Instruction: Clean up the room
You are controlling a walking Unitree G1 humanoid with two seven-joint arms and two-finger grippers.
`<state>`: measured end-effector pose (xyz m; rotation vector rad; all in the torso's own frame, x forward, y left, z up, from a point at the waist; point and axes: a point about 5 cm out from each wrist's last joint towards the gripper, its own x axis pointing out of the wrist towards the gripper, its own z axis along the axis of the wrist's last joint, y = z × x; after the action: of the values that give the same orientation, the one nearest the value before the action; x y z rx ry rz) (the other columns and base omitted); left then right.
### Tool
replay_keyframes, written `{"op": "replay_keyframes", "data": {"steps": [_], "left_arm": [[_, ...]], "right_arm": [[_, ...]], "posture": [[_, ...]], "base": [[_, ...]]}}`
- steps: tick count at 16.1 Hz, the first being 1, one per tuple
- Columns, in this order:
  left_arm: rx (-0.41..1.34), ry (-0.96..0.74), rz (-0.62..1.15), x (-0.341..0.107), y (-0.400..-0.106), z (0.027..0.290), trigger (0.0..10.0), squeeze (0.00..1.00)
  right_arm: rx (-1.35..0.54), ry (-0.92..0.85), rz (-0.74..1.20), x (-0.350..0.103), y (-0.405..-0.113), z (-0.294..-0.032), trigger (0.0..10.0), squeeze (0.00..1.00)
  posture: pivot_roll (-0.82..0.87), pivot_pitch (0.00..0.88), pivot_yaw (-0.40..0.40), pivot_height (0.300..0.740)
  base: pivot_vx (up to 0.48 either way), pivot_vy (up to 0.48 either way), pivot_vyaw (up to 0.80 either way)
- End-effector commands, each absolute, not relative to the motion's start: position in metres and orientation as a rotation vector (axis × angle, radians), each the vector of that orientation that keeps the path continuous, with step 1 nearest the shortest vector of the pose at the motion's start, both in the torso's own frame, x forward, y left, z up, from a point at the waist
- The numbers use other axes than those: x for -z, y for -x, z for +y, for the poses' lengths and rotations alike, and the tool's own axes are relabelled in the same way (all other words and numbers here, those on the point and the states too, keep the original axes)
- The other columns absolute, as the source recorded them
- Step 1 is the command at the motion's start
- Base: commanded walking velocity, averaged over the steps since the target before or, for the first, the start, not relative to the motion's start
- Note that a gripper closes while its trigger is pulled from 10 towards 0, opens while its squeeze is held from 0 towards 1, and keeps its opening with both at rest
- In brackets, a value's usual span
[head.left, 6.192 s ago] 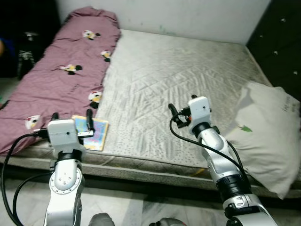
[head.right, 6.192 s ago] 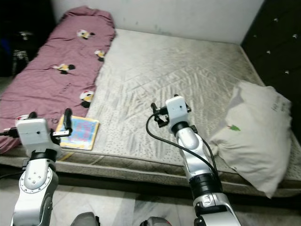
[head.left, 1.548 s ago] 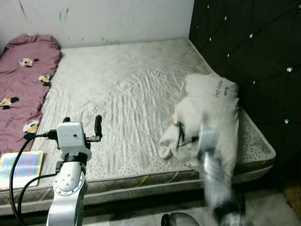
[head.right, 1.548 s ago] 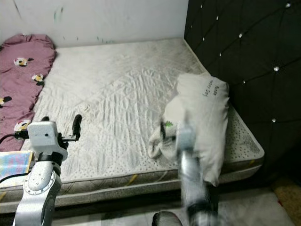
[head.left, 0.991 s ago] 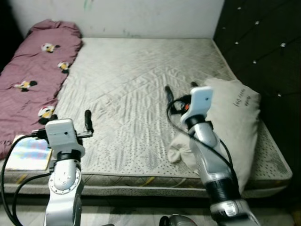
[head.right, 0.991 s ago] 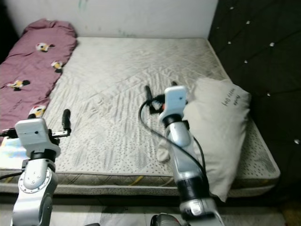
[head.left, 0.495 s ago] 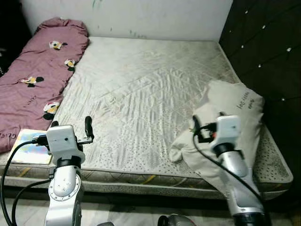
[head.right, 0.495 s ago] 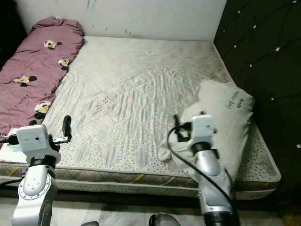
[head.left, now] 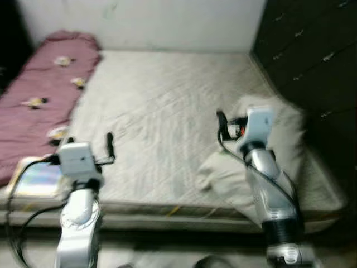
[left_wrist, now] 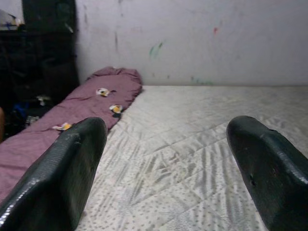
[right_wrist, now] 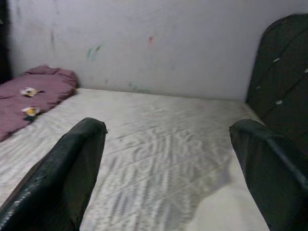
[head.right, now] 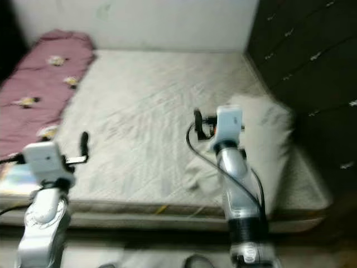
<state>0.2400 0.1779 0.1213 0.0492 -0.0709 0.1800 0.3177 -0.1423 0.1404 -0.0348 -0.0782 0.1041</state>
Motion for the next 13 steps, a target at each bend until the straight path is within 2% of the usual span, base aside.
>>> {"op": "replay_keyframes", "data": {"steps": [1, 5, 9, 13], "left_arm": [[-0.182, -0.062, -0.077, -0.12, -0.249, 0.182, 10.0, 0.0], [-0.168, -0.059, -0.088, -0.115, -0.266, 0.174, 10.0, 0.0], [-0.188, -0.091, -0.051, -0.106, -0.243, 0.184, 10.0, 0.0], [-0.19, -0.099, -0.024, -0.096, -0.229, 0.187, 10.0, 0.0]], "right_arm": [[-0.09, 0.013, -0.049, -0.135, -0.323, -0.137, 10.0, 0.0], [-0.09, -0.047, 0.066, -0.096, -0.317, -0.126, 10.0, 0.0], [-0.129, 0.001, 0.024, -0.091, -0.289, -0.131, 10.0, 0.0], [-0.106, 0.038, 0.007, -0.089, -0.28, -0.147, 10.0, 0.0]], "posture": [[-0.05, 0.0, 0.032, 0.74], [-0.02, 0.0, 0.009, 0.74], [-0.01, 0.0, 0.014, 0.74], [-0.02, 0.0, 0.012, 0.74]], "base": [[0.0, 0.0, 0.0], [0.0, 0.0, 0.0], [0.0, 0.0, 0.0], [0.0, 0.0, 0.0]]}}
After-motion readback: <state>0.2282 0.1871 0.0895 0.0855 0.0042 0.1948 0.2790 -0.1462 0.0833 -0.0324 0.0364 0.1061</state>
